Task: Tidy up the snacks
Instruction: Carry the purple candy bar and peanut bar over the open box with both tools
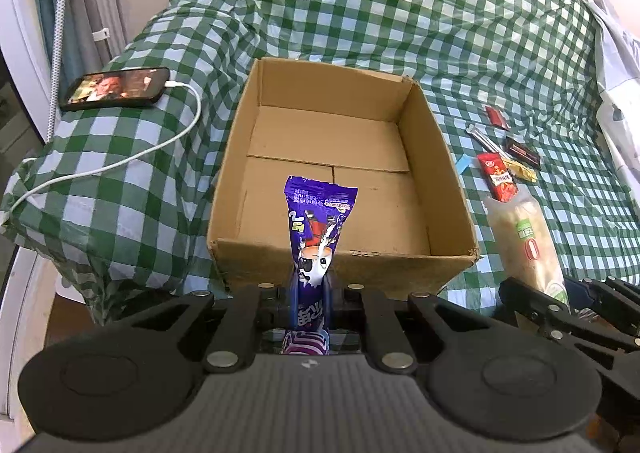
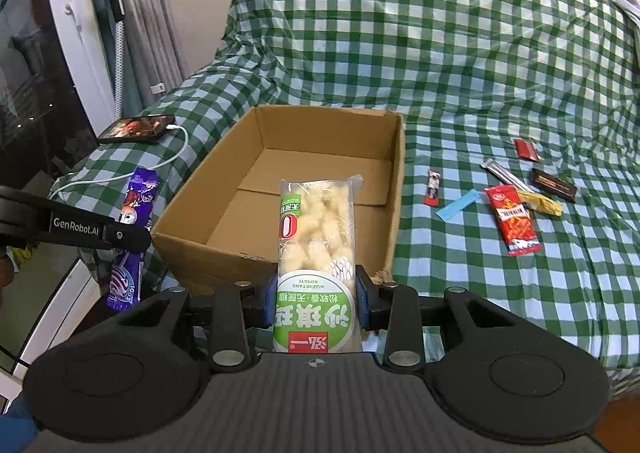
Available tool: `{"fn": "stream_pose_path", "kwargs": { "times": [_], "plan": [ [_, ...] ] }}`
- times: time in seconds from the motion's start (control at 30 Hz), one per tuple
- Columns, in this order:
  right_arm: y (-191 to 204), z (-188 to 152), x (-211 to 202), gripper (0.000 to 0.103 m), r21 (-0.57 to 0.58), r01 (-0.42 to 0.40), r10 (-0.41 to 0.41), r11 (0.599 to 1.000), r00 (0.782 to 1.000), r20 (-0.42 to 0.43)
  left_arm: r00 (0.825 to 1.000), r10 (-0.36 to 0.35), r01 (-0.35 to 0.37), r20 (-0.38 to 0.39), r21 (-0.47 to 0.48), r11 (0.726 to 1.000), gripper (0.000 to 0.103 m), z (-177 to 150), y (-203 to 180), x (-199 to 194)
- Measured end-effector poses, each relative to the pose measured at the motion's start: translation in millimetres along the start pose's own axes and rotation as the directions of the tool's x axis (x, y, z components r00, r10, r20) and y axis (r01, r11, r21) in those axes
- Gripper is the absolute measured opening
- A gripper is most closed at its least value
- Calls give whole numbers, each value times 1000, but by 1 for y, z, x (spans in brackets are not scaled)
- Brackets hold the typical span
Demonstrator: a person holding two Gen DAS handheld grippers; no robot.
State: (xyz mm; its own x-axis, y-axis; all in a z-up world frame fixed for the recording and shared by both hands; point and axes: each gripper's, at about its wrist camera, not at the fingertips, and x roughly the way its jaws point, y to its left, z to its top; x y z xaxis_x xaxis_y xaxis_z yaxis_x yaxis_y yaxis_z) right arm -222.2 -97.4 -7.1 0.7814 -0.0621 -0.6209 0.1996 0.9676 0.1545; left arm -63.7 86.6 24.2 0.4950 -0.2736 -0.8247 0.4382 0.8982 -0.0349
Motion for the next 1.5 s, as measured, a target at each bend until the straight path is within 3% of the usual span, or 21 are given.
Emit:
{"fn": "stream_pose_path", "kwargs": {
  "times": [0.27, 0.67, 1.23, 1.5],
  "plan": [
    [-6, 3, 7, 38, 22, 10, -10, 1000, 1000, 0, 1000, -5, 5, -3, 20, 1000, 12, 12, -4, 7],
    [-6, 36, 31, 38, 12, -15, 14, 1000, 999, 34, 1000, 11, -12, 24, 28, 1000, 12, 64, -11, 26],
    [-42, 70, 111, 38, 75, -31, 32, 997, 999, -13, 995, 63, -56, -79, 87, 995, 12, 110, -27, 114],
    [-43, 71, 152, 38, 86, -29, 35, 996, 997, -72, 987, 91, -76, -135, 110, 991, 12, 119, -29, 160]
  ]
}}
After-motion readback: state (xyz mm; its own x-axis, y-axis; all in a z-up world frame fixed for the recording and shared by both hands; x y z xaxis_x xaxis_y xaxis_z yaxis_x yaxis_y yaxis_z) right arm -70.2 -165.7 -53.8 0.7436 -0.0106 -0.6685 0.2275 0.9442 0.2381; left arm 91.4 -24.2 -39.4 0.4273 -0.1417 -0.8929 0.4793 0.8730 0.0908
